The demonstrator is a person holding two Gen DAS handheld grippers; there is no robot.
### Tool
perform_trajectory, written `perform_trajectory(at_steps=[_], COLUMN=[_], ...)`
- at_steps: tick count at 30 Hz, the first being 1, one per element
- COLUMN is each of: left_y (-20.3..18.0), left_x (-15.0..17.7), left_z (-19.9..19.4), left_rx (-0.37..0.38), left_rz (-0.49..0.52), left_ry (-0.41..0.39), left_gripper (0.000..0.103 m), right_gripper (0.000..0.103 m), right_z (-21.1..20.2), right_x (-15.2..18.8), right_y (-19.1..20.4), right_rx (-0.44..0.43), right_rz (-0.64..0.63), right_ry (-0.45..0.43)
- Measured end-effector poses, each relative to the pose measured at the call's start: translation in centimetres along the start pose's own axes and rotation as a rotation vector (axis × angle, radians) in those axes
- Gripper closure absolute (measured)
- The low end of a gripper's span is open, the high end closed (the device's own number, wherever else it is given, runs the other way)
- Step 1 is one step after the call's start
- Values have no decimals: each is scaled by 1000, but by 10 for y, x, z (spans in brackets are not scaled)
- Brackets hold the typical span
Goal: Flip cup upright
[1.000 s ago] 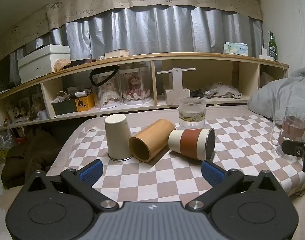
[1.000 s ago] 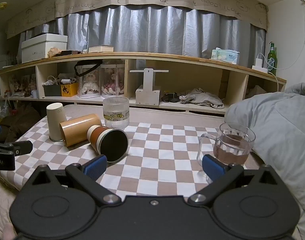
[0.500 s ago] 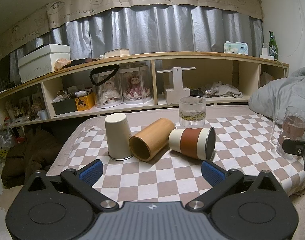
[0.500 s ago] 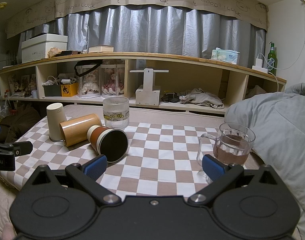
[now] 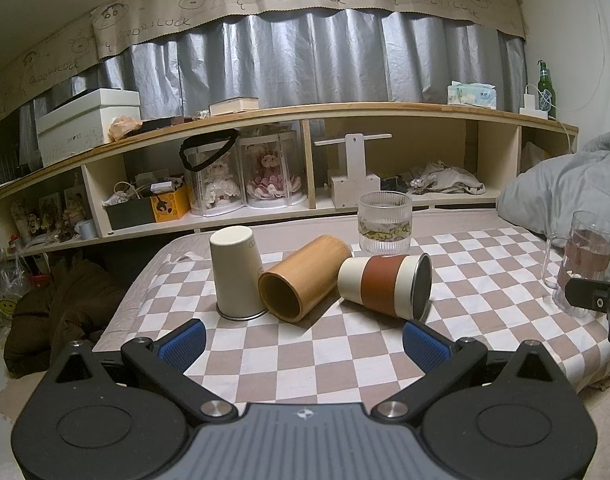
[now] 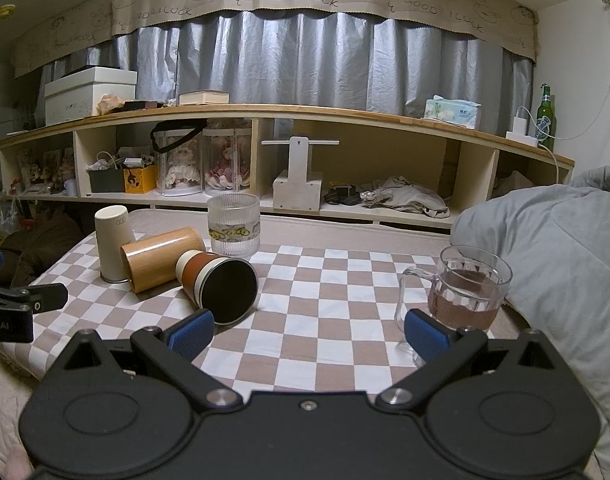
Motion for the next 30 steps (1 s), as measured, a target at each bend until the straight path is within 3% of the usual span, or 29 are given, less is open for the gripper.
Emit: perform_trajectory(at_steps=[30], left_y=[0], left_x=[1], left_z=[5], left_rx=[-1], left_rz=[1], left_ry=[4], left_gripper=[0], right_gripper=[0], right_z=[-1], right_x=[0], right_y=[0], right_rx=[-3], right_rz=[-3], right_ry=[1])
Point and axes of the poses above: each gripper's, at about its wrist camera, not at the fingertips, and z roughly the way its jaws point, y to its left, x to its underside, the point moved 3 cm from there along z, roughly the way its jaws point, and after that the axes turned 1 degree about x, right-handed, at the moved point
